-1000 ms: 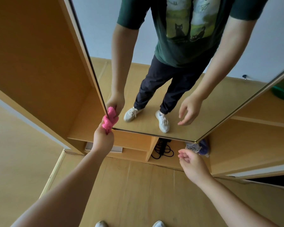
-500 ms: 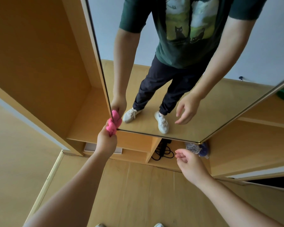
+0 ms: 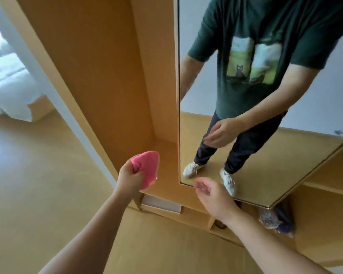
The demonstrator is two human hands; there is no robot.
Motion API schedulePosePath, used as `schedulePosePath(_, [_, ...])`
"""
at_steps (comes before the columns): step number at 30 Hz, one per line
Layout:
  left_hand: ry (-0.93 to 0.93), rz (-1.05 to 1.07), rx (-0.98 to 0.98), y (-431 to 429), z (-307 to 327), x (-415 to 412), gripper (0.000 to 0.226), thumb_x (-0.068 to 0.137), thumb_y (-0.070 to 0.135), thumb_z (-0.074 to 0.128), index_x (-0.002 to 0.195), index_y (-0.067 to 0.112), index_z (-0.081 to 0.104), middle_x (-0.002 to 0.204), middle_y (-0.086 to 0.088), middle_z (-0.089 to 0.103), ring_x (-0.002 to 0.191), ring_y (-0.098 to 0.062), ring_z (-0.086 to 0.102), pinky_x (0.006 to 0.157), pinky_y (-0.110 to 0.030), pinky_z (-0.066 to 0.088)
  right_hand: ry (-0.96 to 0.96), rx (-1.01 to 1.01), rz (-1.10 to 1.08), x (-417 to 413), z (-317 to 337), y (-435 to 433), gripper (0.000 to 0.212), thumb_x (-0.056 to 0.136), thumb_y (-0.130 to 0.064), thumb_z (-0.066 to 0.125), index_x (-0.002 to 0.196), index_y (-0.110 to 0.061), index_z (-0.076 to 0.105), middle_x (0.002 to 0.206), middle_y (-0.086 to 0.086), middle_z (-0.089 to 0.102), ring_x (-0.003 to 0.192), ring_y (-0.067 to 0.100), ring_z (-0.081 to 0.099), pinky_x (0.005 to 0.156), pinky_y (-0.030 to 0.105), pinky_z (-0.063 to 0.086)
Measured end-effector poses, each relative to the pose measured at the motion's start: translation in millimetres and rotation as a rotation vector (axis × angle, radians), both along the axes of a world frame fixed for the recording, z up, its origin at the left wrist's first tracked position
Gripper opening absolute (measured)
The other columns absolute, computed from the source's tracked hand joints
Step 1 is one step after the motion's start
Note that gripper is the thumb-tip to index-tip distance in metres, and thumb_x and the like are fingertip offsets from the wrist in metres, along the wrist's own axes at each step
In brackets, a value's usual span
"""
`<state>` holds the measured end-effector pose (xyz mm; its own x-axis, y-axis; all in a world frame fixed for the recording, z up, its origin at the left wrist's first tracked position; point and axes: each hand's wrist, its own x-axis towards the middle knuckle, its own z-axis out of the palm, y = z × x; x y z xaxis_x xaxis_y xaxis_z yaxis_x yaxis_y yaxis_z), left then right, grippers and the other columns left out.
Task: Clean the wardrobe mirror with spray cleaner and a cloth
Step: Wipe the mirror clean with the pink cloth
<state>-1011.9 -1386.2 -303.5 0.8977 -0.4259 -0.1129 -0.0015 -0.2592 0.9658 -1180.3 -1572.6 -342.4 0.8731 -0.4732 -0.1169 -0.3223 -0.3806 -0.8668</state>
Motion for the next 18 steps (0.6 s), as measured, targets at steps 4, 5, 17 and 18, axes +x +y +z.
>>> schedulePosePath(4, [-0.082, -0.084, -0.067, 25.4, 83.0, -8.7, 0.063, 0.075, -0.020, 0.044, 0.105, 0.032, 0.061, 0.100, -0.007, 0.067, 0.087, -0.022, 0.069, 0.061, -0.033, 0.059, -0.154, 0.033, 0.087, 31.3, 83.1, 26.6, 0.043, 0.094, -0.027, 0.058, 0.136, -0.028, 0.049, 0.117, -0.023, 0.058, 0.106, -0.007, 0.057, 0.082, 0.010, 0.047])
schedulePosePath(5, [-0.097, -0.112, -0.093, 30.2, 101.0, -12.2, 0.061, 0.076, -0.020, 0.045, 0.106, 0.030, 0.062, 0.099, -0.007, 0.067, 0.089, -0.024, 0.069, 0.064, -0.035, 0.059, -0.191, 0.065, 0.102, 36.4, 105.4, 32.3, 0.051, 0.092, -0.032, 0.060, 0.140, -0.030, 0.043, 0.122, -0.023, 0.056, 0.107, -0.009, 0.055, 0.078, 0.007, 0.046])
schedulePosePath(17, [-0.210, -0.410, -0.402, 35.6, 225.0, -24.9, 0.032, 0.080, 0.029, 0.068, 0.111, 0.023, 0.065, 0.101, -0.004, 0.072, 0.098, -0.024, 0.069, 0.080, -0.037, 0.058, -0.781, -0.071, -0.009, 55.2, 243.8, 83.6, 0.014, 0.088, -0.019, 0.069, 0.100, -0.023, 0.063, 0.089, -0.007, 0.068, 0.085, 0.012, 0.067, 0.075, 0.030, 0.058])
schedulePosePath(18, [-0.250, -0.395, -0.414, 32.7, 228.6, -25.0, 0.025, 0.081, 0.035, 0.065, 0.106, 0.028, 0.067, 0.098, -0.002, 0.073, 0.094, -0.022, 0.069, 0.076, -0.033, 0.059, -0.836, -0.176, -0.068, 58.2, 246.8, 89.4, 0.012, 0.087, -0.018, 0.069, 0.097, -0.020, 0.063, 0.086, -0.006, 0.066, 0.080, 0.013, 0.065, 0.071, 0.029, 0.058])
